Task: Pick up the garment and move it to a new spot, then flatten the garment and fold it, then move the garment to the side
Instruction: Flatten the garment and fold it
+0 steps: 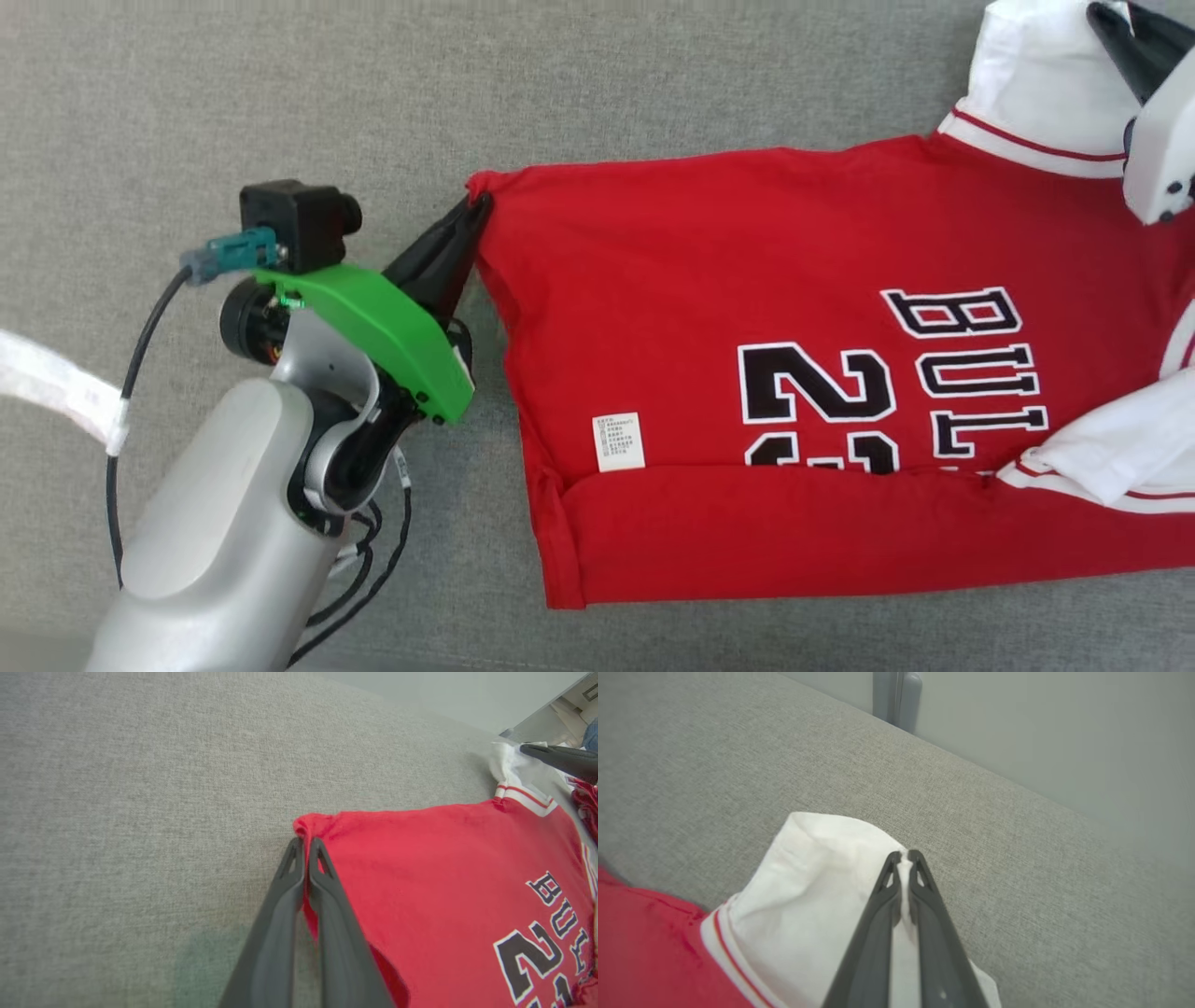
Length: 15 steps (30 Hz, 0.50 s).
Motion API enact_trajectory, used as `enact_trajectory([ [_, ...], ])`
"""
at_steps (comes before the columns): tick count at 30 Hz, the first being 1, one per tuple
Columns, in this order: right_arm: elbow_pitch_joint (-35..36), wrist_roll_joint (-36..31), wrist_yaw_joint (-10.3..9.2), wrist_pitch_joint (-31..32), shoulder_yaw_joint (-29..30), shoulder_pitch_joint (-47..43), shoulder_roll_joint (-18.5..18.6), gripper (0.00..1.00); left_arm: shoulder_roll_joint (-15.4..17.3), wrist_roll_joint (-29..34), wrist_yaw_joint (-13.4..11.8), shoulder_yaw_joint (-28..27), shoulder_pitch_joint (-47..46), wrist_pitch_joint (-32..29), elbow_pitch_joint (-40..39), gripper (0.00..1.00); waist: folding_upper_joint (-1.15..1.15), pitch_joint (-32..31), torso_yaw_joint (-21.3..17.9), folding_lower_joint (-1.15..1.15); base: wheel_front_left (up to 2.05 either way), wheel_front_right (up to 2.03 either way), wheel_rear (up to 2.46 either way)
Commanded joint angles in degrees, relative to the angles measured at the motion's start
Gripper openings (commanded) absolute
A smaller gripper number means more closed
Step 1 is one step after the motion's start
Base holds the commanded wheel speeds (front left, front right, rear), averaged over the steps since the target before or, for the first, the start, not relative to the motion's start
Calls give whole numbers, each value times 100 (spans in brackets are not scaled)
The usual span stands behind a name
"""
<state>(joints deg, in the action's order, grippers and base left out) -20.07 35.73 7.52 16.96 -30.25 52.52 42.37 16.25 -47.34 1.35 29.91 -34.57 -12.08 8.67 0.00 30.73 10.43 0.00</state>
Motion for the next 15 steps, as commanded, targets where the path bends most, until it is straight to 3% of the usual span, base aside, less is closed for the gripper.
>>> enact_trajectory([
  [1,73,65,-8,-166,73,-227,43,0,56,-126,41,-49,187,60,-71,0,0,-493,-276,0,0,0,0],
  [9,660,222,-8,-854,750,-1502,172,0,278,-368,22,-185,932,218,-440,0,0,-1161,-620,0,0,0,0],
  [15,1189,153,-8,-1036,1461,-2731,-18,0,467,-362,-49,-176,1407,250,-714,0,0,-1381,-817,0,0,0,0],
])
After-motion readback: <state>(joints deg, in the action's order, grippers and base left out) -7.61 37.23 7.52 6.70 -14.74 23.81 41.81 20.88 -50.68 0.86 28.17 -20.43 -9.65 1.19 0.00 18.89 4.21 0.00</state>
